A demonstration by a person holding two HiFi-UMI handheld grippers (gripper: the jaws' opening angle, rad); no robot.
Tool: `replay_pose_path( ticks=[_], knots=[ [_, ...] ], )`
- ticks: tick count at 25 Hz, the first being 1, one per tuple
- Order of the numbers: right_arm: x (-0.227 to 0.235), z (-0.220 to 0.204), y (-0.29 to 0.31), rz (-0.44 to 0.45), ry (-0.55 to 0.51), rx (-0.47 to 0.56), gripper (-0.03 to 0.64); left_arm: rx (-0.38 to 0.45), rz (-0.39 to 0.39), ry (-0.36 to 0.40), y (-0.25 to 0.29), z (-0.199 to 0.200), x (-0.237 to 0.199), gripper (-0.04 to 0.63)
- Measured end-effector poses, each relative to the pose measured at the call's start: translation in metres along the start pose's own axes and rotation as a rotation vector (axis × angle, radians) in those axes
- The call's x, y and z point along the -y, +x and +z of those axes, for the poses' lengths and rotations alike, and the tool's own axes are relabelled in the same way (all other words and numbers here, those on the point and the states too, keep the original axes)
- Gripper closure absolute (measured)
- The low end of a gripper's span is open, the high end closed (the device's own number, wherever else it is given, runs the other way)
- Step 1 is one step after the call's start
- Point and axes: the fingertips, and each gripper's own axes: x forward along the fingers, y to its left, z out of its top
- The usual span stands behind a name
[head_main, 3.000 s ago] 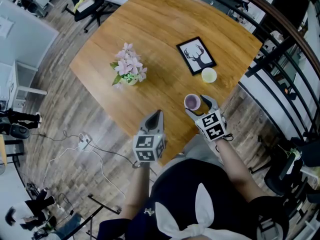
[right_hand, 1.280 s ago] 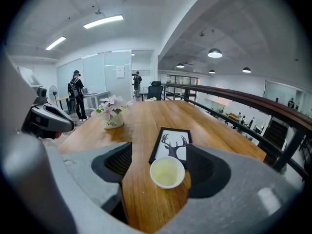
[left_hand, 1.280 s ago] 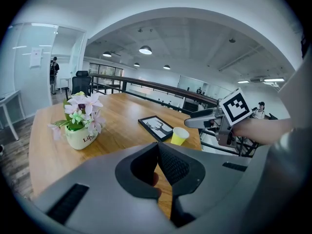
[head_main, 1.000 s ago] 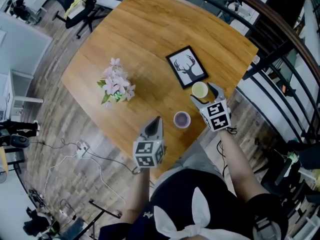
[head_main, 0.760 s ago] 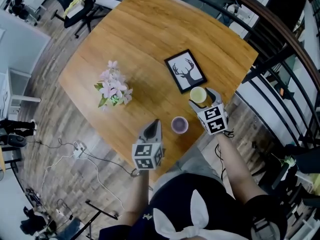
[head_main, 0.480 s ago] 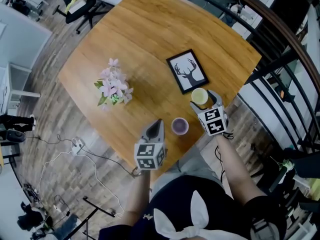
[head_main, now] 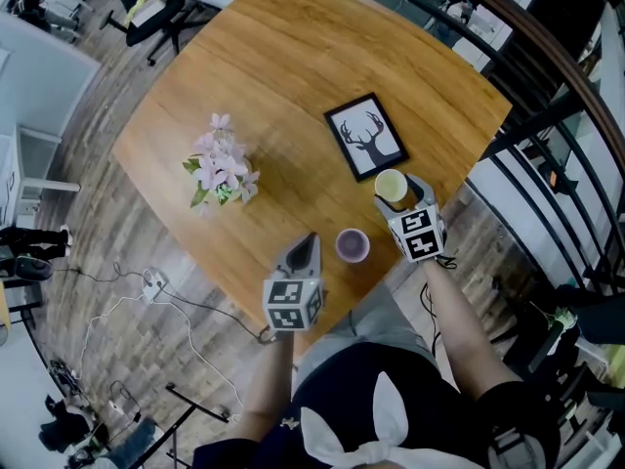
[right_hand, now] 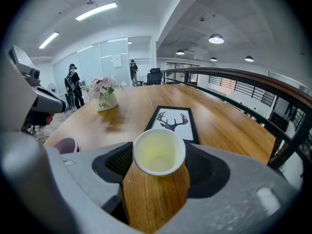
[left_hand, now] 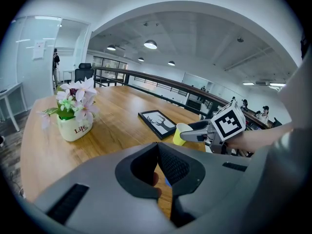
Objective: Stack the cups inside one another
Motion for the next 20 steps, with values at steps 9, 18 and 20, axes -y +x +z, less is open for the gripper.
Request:
replay_pose_path(
  ticks=[9, 18, 20],
  knots=[
    [0.002, -0.001, -0.004, -0.006, 0.004, 0.010, 0.287, -0.006, -0.010, 0.011, 0.002, -0.002, 0.002, 0.580],
    [-0.003, 0.013, -0.018, -0.005, -0.015, 0.029, 0.287, 0.018, -0.008, 0.015, -0.008, 0.002, 0.000, 0.580],
    [-0.006, 0.017, -0.024, -0.005, -0.018, 0.040, 0.287, 0.023, -0.007, 0.018, -0.013, 0.002, 0.000, 0.580]
  ],
)
